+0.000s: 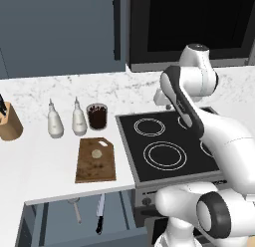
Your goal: Place the appropriate cutting tool for cutting the garlic skin on the cutting board.
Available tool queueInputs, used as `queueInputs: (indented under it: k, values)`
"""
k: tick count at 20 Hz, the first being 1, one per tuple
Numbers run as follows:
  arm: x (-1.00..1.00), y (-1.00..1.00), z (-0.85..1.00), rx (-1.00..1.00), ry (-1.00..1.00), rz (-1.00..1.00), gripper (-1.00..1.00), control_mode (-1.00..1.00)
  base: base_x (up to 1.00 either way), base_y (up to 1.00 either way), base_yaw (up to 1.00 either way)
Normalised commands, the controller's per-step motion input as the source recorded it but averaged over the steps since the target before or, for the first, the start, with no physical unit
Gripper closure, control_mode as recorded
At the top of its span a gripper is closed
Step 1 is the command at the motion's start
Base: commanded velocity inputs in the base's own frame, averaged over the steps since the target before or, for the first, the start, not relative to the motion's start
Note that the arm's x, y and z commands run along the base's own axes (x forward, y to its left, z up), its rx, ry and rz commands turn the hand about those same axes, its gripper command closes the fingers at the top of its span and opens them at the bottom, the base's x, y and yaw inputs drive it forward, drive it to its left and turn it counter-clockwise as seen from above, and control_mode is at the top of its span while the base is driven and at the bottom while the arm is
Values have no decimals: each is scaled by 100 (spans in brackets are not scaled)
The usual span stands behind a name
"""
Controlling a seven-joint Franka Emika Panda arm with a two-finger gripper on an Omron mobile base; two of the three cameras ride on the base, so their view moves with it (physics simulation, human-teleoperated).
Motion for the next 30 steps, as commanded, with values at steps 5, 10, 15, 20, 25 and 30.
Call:
queueInputs:
  k: [5, 10, 15, 20, 25, 30]
  values:
    - [-46, 25, -11, 0, -1, 0, -100, -100, 0, 0, 0]
    - [-73, 100, -82, 0, 0, -2, -100, -100, 0, 0, 0]
    - [-44, 100, -94, 3, 3, -6, -100, -100, 0, 0, 0]
    - [-7, 100, -90, 15, 12, -10, -100, -100, 0, 0, 0]
    - [-4, 100, -87, 11, 4, -11, -100, -100, 0, 0, 0]
    - [-3, 96, -81, 0, 1, -7, -100, -100, 0, 0, 0]
